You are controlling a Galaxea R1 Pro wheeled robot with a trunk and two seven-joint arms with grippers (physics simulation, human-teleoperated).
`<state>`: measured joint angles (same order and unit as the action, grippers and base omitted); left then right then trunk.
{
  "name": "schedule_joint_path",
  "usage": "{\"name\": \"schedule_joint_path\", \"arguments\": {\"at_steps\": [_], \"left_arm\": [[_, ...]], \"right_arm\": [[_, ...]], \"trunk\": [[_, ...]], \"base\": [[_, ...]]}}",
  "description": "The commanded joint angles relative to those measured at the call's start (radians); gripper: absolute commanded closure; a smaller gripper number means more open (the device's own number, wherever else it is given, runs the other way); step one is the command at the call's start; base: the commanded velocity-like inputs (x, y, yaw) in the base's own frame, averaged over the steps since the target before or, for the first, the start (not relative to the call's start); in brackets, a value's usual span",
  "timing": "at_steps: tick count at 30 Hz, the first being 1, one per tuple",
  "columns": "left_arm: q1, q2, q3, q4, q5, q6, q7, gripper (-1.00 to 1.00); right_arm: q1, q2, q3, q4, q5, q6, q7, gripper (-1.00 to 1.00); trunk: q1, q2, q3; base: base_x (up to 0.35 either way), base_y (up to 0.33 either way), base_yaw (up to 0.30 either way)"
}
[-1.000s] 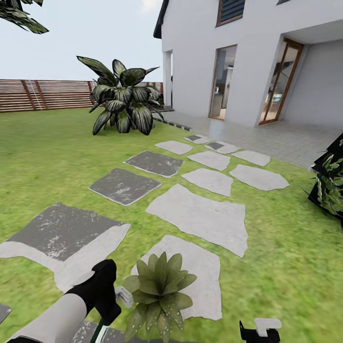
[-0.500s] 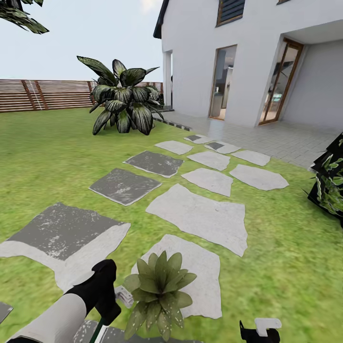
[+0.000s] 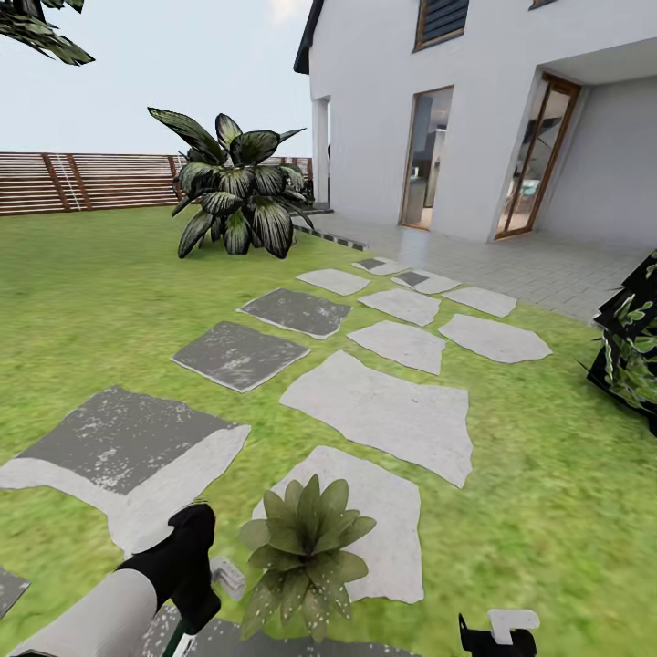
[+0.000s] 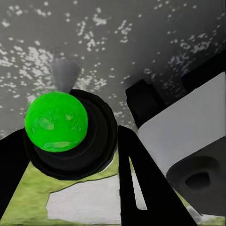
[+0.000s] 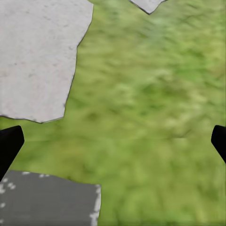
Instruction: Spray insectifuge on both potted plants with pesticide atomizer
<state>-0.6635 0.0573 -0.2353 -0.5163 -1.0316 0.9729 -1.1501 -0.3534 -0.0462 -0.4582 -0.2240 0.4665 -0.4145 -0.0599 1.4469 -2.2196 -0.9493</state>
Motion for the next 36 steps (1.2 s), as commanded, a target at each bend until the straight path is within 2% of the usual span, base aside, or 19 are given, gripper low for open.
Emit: {"name": "schedule_joint_path", "arguments": {"at_steps": [1, 4, 8, 18, 24, 36], "left_arm": [[0.008, 0.001, -0.005, -0.002, -0.008, 0.002, -0.01, 1.0], [0.029, 0.001, -0.001, 0.0, -0.002, -0.056, 0.026, 1.0], [0.03, -0.011, 0.007, -0.013, 0.006, -0.07, 0.067, 1.0], [0.028, -0.02, 0.007, -0.073, 0.01, -0.068, 0.071, 1.0], [0.028, -0.021, 0.071, -0.079, 0.01, -0.071, 0.071, 1.0], [0.028, -0.021, 0.075, -0.082, 0.01, -0.072, 0.072, 1.0]], "right_arm": [[-0.001, 0.0, -0.005, 0.002, 0.011, -0.004, -0.005, -1.0], [-0.001, 0.0, -0.005, 0.002, 0.011, -0.004, -0.005, -1.0], [-0.001, 0.0, -0.005, 0.002, 0.011, -0.004, -0.005, -1.0], [-0.001, 0.0, -0.005, 0.003, 0.011, -0.003, -0.005, -1.0], [-0.001, 0.0, -0.004, 0.004, 0.012, -0.003, -0.004, -1.0], [-0.001, 0.001, -0.004, 0.003, 0.011, -0.004, -0.005, -1.0]], "trunk": [[0.0, 0.0, -0.001], [0.0, 0.0, -0.001], [0.0, 0.0, -0.001], [0.0, 0.0, -0.001], [0.0, 0.0, -0.001], [0.0, 0.0, -0.001]], "base": [[0.0, 0.0, 0.0], [0.0, 0.0, 0.0], [0.0, 0.0, 0.0], [-0.107, 0.09, 0.0], [-0.042, 0.037, 0.0], [0.0, 0.0, -0.012]]}}
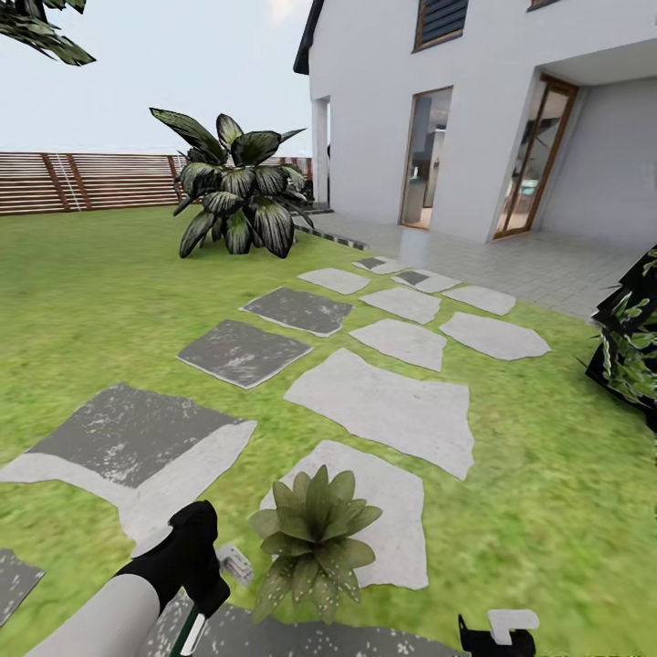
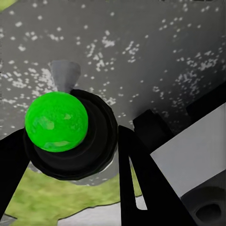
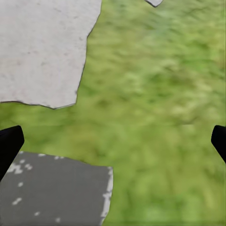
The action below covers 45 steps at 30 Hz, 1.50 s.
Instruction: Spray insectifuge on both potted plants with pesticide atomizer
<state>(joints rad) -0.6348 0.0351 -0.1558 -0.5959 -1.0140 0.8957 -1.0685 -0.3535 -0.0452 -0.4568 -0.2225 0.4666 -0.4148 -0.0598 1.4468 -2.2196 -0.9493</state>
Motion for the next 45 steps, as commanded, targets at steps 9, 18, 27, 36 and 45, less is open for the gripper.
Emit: {"name": "schedule_joint_path", "arguments": {"at_steps": [9, 18, 27, 36, 45], "left_arm": [[0.0, 0.001, -0.004, -0.027, -0.009, 0.006, -0.01, 1.0], [0.0, 0.0, -0.002, -0.027, -0.009, 0.006, -0.01, 1.0], [0.0, 0.0, -0.003, -0.027, -0.009, 0.008, -0.011, 1.0], [0.0, -0.001, -0.004, -0.028, -0.008, 0.008, -0.011, 1.0], [-0.017, -0.015, -0.007, -0.053, -0.009, 0.009, -0.019, 1.0]], "right_arm": [[-0.001, 0.001, -0.005, 0.002, 0.011, -0.004, -0.005, -1.0], [-0.001, 0.001, -0.005, 0.003, 0.011, -0.004, -0.005, -1.0], [-0.001, 0.001, -0.005, 0.003, 0.011, -0.003, -0.005, -1.0], [-0.001, 0.001, -0.006, 0.002, 0.011, -0.004, -0.005, -1.0], [-0.001, -0.002, -0.006, 0.002, 0.011, -0.004, -0.005, -1.0]], "trunk": [[0.0, 0.0, -0.001], [0.0, 0.0, -0.001], [0.0, 0.0, -0.001], [0.0, 0.0, -0.001], [0.0, 0.0, -0.001]], "base": [[0.0, 0.14, -0.254], [-0.016, 0.297, -0.277], [-0.094, 0.293, -0.276], [0.094, 0.301, -0.242], [0.139, 0.14, -0.016]]}}
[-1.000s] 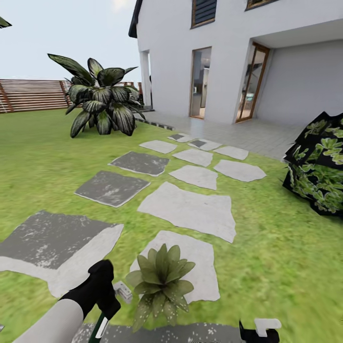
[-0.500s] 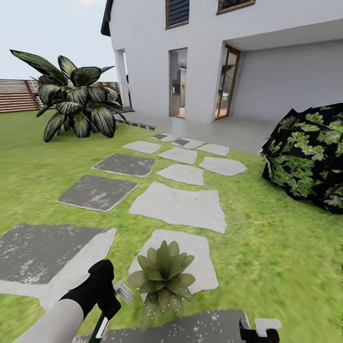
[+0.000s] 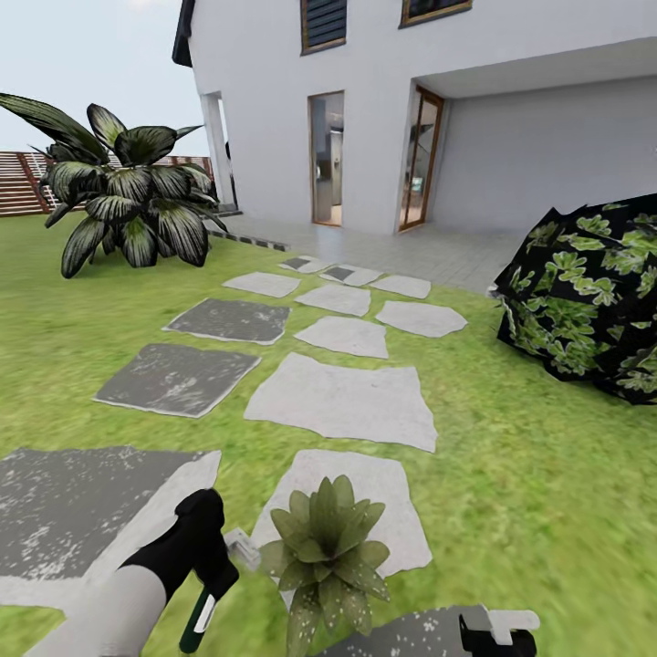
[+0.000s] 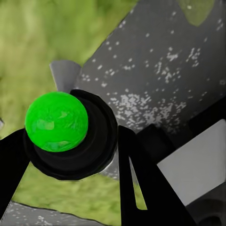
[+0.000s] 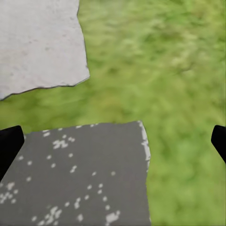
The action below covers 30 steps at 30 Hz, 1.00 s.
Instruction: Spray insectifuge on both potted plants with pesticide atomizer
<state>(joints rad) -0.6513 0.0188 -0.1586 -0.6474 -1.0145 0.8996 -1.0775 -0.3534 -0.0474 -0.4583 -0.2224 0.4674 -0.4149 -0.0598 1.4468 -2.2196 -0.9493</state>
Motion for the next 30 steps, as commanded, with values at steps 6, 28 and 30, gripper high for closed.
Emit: {"name": "schedule_joint_path", "arguments": {"at_steps": [6, 28, 30], "left_arm": [[-0.001, -0.002, -0.006, -0.002, -0.009, 0.002, -0.012, 1.0], [-0.001, -0.003, -0.009, -0.006, -0.008, 0.002, -0.012, 1.0], [-0.001, -0.003, -0.008, -0.006, -0.008, 0.002, -0.011, 1.0]], "right_arm": [[-0.001, 0.0, -0.005, 0.002, 0.011, -0.004, -0.005, -1.0], [-0.001, 0.001, -0.004, 0.003, 0.01, -0.002, -0.005, -1.0], [-0.001, 0.001, -0.004, 0.003, 0.01, -0.002, -0.005, -1.0]], "trunk": [[0.0, 0.0, -0.001], [0.0, 0.0, -0.001], [0.0, 0.0, -0.001]], "base": [[0.002, 0.002, 0.0], [-0.049, 0.169, -0.135], [0.038, 0.071, -0.285]]}}
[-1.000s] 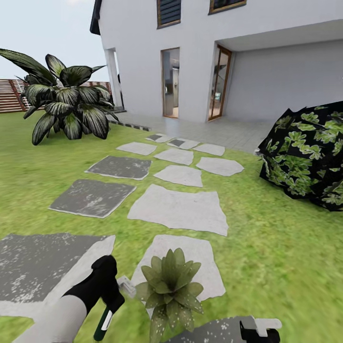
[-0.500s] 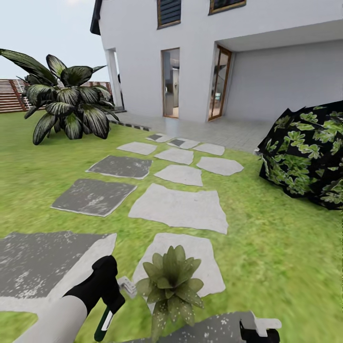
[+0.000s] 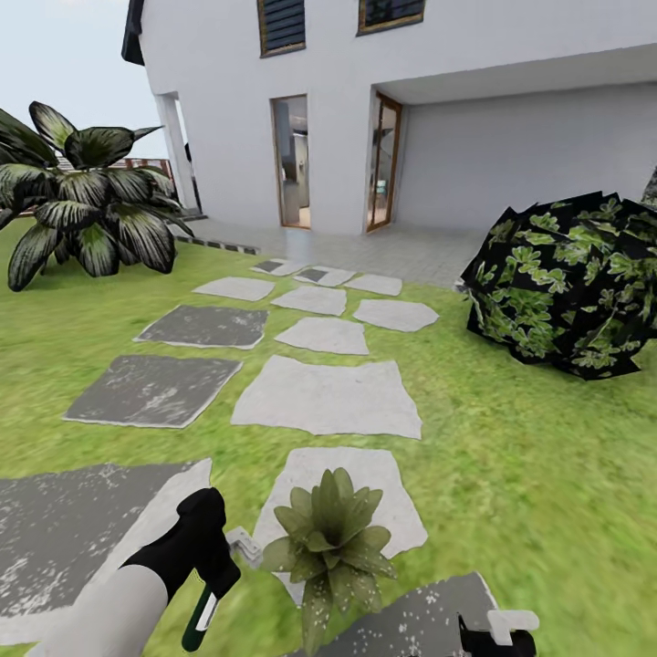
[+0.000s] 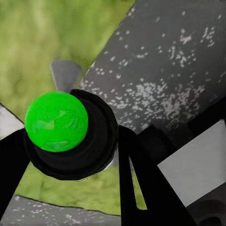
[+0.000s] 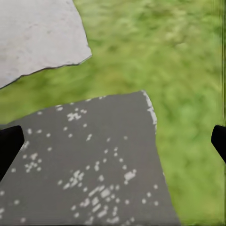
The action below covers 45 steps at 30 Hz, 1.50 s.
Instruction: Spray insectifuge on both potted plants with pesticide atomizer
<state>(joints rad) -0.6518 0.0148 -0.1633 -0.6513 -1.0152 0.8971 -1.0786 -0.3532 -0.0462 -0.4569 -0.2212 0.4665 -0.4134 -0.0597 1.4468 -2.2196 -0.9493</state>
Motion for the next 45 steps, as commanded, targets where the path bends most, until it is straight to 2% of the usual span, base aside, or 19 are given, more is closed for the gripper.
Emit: {"name": "schedule_joint_path", "arguments": {"at_steps": [1, 13, 21, 26, 35, 45], "left_arm": [[0.0, 0.001, -0.004, -0.002, -0.008, 0.005, -0.01, 1.0], [0.0, 0.002, -0.004, -0.002, -0.01, 0.003, -0.009, 1.0], [0.0, 0.001, -0.004, -0.002, -0.009, 0.005, -0.009, 1.0], [-0.001, 0.001, -0.004, -0.002, -0.008, 0.005, -0.009, 1.0], [0.0, 0.001, -0.004, -0.002, -0.008, 0.005, -0.009, 1.0], [0.0, 0.002, -0.004, -0.001, -0.009, 0.005, -0.006, 1.0]], "right_arm": [[-0.001, 0.0, -0.005, 0.002, 0.011, -0.004, -0.005, -1.0], [-0.001, 0.0, -0.005, 0.002, 0.011, -0.004, -0.005, -1.0], [-0.001, 0.0, -0.005, 0.002, 0.011, -0.004, -0.005, -1.0], [-0.001, 0.0, -0.005, 0.002, 0.011, -0.004, -0.005, -1.0], [-0.001, 0.0, -0.005, 0.002, 0.011, -0.004, -0.005, -1.0], [-0.001, 0.0, -0.005, 0.002, 0.011, -0.004, -0.005, -1.0]], "trunk": [[0.0, 0.0, -0.001], [0.0, 0.0, -0.001], [0.0, 0.0, -0.001], [0.0, 0.0, -0.001], [0.0, 0.0, -0.001], [0.0, 0.0, -0.001]], "base": [[0.019, 0.035, -0.285], [-0.015, 0.025, -0.233], [-0.184, 0.238, -0.035], [-0.062, 0.288, -0.271], [0.146, 0.264, -0.299], [-0.191, 0.24, -0.227]]}}
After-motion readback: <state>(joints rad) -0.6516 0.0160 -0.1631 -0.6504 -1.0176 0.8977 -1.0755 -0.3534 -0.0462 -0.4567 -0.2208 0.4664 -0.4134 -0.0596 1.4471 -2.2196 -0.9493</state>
